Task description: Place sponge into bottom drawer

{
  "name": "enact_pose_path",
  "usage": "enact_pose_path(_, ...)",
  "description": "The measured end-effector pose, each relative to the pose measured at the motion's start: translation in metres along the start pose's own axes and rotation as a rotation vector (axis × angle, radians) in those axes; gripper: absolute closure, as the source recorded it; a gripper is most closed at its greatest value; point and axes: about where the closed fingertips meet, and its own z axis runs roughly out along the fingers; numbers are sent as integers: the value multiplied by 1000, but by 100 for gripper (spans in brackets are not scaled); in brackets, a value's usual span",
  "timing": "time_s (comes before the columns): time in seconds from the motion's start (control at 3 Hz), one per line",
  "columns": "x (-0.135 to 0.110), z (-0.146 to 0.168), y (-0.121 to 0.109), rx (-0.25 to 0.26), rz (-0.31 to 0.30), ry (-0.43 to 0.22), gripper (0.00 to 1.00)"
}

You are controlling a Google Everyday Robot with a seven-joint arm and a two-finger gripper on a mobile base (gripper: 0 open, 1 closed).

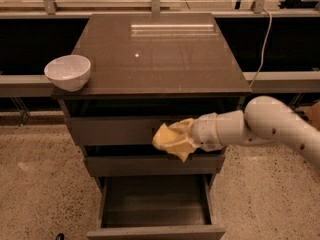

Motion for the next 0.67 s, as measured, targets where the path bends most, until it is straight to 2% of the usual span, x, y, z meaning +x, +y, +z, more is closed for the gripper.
enact_pose_path(0.33, 58, 42, 3, -42, -39, 6, 100)
enact_pose_path(0.67, 66, 48, 3, -56, -34, -5, 100)
